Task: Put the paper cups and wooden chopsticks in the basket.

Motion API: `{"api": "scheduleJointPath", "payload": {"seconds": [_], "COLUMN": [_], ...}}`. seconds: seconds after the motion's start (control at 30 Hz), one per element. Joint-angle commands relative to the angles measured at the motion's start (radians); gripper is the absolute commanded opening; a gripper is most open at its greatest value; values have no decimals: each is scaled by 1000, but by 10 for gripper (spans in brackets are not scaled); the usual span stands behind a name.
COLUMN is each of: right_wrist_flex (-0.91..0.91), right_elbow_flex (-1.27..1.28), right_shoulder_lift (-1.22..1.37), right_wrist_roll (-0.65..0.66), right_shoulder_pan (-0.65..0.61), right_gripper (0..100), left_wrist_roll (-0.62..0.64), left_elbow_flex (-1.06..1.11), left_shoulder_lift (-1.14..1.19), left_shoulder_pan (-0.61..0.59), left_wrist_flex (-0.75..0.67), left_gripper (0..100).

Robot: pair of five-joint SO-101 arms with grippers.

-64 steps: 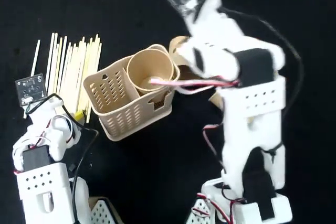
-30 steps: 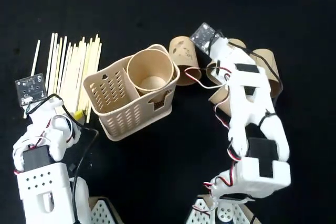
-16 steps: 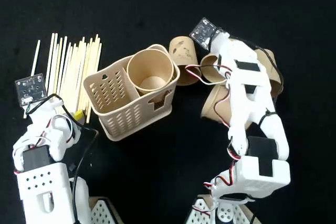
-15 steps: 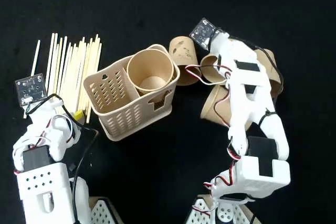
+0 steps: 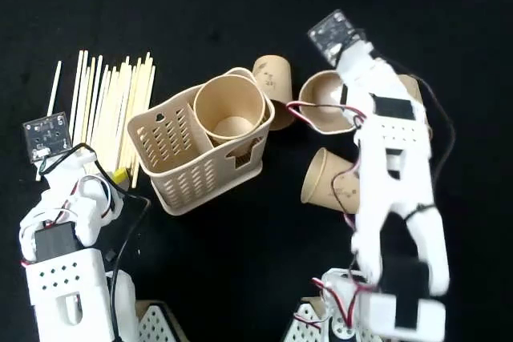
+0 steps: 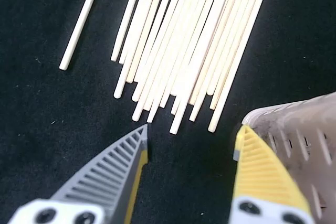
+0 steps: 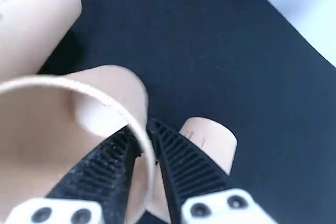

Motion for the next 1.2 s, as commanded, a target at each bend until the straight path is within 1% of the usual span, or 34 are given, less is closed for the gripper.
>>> {"api": "scheduleJointPath", "payload": {"seconds": [0.0, 0.2, 0.33, 0.37, 0.47, 0.6, 0.7, 0.93, 1.1, 1.17], "right_wrist_flex": [132, 391, 545, 578, 690, 838, 930, 1025, 1056, 1062], "right_elbow_flex": [-48, -237, -404, -446, -564, -746, -866, -964, -963, -964], "right_shoulder_lift": [-186, -314, -341, -344, -346, -340, -338, -338, -338, -338], "right_wrist_roll": [-138, -270, -348, -361, -374, -379, -414, -425, -422, -423], "right_shoulder_pan": [11, 5, 2, -15, -101, -262, -359, -534, -614, -628], "right_gripper": [11, 11, 11, 11, 11, 11, 11, 11, 11, 11], "left_wrist_roll": [11, 11, 11, 11, 11, 11, 11, 11, 11, 11], "left_elbow_flex": [-2, -2, -2, -2, -2, -2, -2, 4, 4, 4], "left_shoulder_lift": [-8, -8, -8, -8, -8, -8, -8, -8, -8, -8], "left_shoulder_pan": [-1, -1, -2, -2, -1, -2, -2, -5, -5, -5], "left_wrist_flex": [-18, -18, -18, -18, -18, -18, -20, -28, -28, -28], "left_gripper": [263, 263, 263, 263, 263, 263, 263, 263, 263, 263]}}
